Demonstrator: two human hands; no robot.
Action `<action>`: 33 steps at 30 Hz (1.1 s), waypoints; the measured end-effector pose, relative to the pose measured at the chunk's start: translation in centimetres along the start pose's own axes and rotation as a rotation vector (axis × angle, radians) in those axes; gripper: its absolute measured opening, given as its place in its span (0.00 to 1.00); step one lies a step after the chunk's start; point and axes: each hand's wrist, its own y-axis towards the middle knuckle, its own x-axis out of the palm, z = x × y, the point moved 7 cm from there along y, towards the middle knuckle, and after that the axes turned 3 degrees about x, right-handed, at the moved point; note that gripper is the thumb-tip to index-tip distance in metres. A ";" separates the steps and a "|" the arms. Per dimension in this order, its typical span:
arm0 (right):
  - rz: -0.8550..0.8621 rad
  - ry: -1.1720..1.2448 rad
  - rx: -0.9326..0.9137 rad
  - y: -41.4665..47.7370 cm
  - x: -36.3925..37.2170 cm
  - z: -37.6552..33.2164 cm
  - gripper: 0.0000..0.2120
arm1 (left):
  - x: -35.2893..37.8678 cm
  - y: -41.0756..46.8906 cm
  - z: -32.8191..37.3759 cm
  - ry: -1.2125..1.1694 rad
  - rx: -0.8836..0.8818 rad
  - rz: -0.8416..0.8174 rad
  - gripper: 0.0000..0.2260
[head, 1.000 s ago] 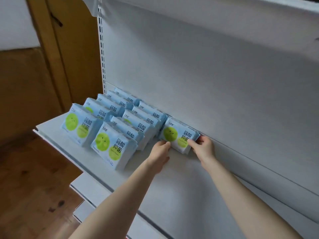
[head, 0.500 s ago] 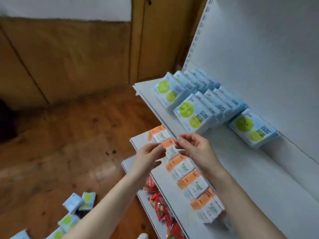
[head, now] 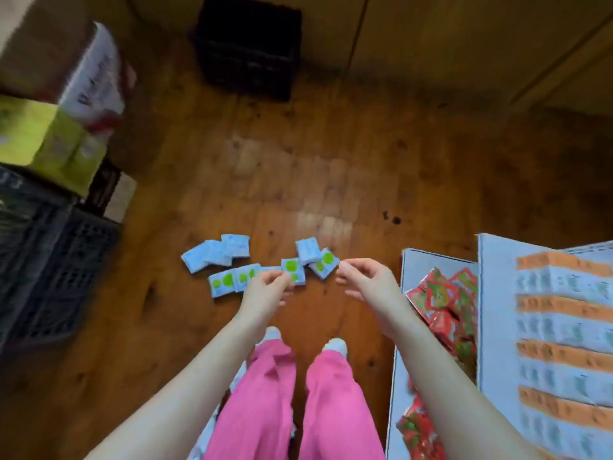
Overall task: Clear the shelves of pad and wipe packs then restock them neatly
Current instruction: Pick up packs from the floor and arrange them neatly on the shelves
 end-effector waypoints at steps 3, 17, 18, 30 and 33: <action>-0.050 -0.025 0.093 2.9 3.7 2.1 0.04 | -3.2 1.7 -3.9 -0.070 -0.100 0.081 0.07; -0.198 -0.282 0.321 22.6 12.9 18.9 0.08 | -8.3 17.4 -21.9 -0.241 -0.298 0.369 0.10; -0.211 -0.297 0.320 24.4 13.9 20.6 0.08 | -8.7 19.3 -23.6 -0.227 -0.298 0.383 0.10; -0.392 -0.910 -0.214 46.0 27.0 36.4 0.34 | -15.4 42.2 -41.9 0.093 -0.208 0.559 0.29; -0.589 -1.335 -0.468 49.6 32.3 37.4 0.50 | -18.0 46.4 -43.8 0.272 -0.217 0.579 0.41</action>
